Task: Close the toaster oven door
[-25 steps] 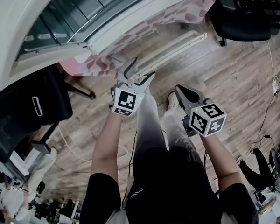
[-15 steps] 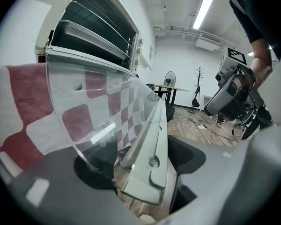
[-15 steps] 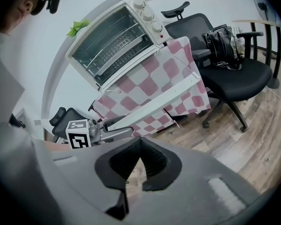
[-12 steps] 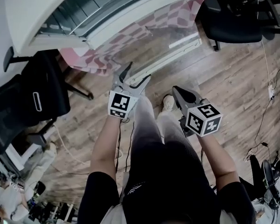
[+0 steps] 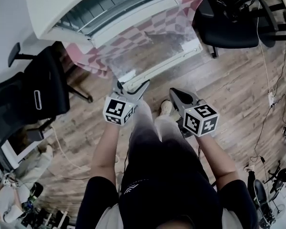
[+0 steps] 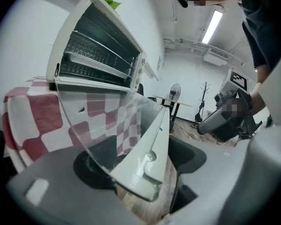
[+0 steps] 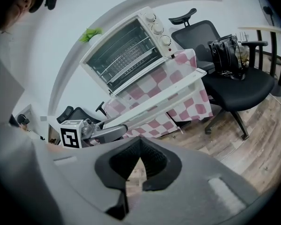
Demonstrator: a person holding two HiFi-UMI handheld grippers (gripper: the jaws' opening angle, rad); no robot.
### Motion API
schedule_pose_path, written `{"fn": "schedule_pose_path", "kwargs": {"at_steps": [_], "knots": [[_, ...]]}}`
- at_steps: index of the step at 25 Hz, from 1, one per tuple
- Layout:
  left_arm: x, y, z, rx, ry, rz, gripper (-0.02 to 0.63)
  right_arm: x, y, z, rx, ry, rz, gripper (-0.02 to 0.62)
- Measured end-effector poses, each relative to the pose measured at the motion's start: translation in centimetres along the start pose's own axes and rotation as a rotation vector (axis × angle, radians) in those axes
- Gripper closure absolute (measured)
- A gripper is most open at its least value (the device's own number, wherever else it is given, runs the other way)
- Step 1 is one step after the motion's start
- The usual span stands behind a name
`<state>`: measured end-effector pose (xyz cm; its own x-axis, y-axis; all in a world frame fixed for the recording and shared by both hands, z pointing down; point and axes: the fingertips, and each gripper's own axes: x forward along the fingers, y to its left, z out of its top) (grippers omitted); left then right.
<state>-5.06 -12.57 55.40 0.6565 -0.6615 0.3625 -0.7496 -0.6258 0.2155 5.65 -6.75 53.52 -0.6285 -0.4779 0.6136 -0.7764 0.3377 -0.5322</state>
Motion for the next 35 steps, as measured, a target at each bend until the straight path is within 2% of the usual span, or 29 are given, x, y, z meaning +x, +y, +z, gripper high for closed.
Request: {"fn": "schedule_pose_path", "kwargs": {"at_steps": [12,16,21,28,32,35], "knots": [[-2.4,-1.7,4.9,-0.127,-0.086,0.057,0.253,-1.1,2.5,3.1,-0.082,-0.022,0.066,0.592],[-3.3,-1.8,7.0,-0.143,-0.122,0.077,0.255,-1.6,3.1,4.9,-0.098,-0.057,0.077,0.592],[-4.2,-1.6,9.8,-0.158,-0.179,0.111,0.294,-2.1,4.1,6.8,-0.122,-0.088,0.096,0.592],[-5.3,-1.0,13.1,-0.212,-0.242,0.15,0.311,-3.1,6.4,9.3,-0.158,-0.134,0.146,0.592],[-5.6,-0.6,14.6,-0.233,-0.266,0.154,0.316,-3.5,7.4,11.2,-0.198,-0.167,0.16,0.592],[-5.9,-0.1,15.7,-0.279,-0.29,0.136,0.316,-3.6,8.1,12.3,-0.212,-0.186,0.173,0.592]]}}
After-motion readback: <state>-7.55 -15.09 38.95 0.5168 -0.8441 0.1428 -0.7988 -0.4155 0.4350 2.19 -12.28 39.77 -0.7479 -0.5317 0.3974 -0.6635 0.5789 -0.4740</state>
